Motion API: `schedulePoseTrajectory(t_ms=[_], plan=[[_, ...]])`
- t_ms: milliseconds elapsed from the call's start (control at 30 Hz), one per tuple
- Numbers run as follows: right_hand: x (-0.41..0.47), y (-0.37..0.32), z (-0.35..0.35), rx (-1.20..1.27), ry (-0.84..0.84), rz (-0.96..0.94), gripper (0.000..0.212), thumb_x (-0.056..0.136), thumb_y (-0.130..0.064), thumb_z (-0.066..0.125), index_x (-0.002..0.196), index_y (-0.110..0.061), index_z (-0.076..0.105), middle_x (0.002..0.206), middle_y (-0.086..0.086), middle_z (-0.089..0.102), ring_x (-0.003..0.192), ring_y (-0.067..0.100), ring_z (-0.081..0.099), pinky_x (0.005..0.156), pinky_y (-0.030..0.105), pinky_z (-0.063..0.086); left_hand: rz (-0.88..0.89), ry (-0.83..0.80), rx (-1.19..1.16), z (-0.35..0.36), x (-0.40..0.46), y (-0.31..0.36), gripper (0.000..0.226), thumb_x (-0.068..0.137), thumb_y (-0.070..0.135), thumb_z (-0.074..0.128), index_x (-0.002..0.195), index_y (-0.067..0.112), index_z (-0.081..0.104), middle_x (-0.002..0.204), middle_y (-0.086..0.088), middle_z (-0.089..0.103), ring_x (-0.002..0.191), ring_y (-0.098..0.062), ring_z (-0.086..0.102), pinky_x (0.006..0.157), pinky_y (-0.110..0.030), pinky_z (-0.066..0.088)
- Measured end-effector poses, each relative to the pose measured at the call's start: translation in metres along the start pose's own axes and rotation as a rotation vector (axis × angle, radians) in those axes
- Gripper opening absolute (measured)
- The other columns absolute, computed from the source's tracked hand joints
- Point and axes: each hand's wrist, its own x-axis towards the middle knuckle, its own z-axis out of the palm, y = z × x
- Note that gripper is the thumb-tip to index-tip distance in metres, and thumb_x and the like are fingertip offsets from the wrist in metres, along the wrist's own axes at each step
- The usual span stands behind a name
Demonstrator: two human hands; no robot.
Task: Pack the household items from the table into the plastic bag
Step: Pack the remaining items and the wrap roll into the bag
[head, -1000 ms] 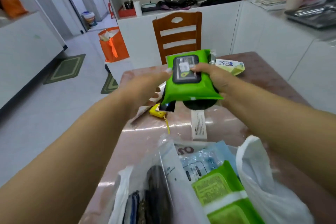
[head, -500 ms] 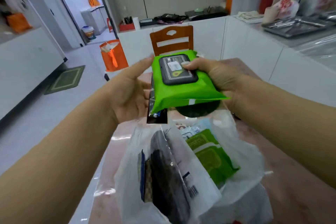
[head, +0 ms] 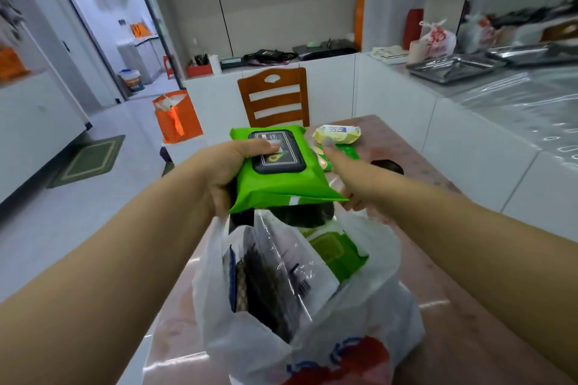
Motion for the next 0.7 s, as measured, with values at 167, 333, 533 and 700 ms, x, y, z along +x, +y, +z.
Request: schedulePoseTrajectory(t_ms=[167,333,533,700], plan=[[0.009,0.011,-0.010,0.613,0.011,-0.008,0.078,0.089,-0.073,0.019,0.106,-0.006,0.055,0.058,0.015,0.063,0.062,0.026,0.059,0.064,0.030,0.041,-0.057,0.013,0.072,-0.008,0.003,-0.011,0.025,0.083,0.013,0.063,0.106,0.004,0.065,0.074,-0.018,0.074,0.055,-0.026,0.071,0.045,-0.035,0.057],[-0.017,-0.001,-0.048,0.803,0.114,-0.127,0.075,0.088,-0.074,0.023,0.111,-0.007,0.048,0.083,0.017,0.060,0.038,0.013,0.046,0.044,0.021,0.036,-0.154,-0.141,0.208,-0.002,0.002,-0.014,0.019,0.079,0.019,0.062,0.088,0.002,0.065,0.066,-0.015,0.072,0.050,-0.022,0.068,0.051,-0.029,0.057],[-0.042,-0.007,-0.056,0.669,-0.017,-0.227,0.097,0.079,-0.085,0.015,0.138,-0.012,0.037,0.110,0.031,0.064,0.037,0.011,0.031,0.037,0.018,0.025,-0.228,-0.215,0.355,0.031,0.013,-0.015,0.015,0.091,0.017,0.057,0.085,0.004,0.063,0.060,-0.010,0.070,0.045,-0.018,0.065,0.047,-0.025,0.055],[-0.055,-0.002,-0.062,0.561,-0.082,-0.267,0.099,0.078,-0.085,0.009,0.136,-0.012,0.043,0.106,0.032,0.067,0.038,0.011,0.030,0.039,0.021,0.025,-0.217,-0.099,0.350,0.057,0.032,-0.042,0.038,0.078,0.034,0.072,0.102,0.007,0.065,0.077,-0.013,0.074,0.063,-0.025,0.071,0.067,-0.036,0.060]])
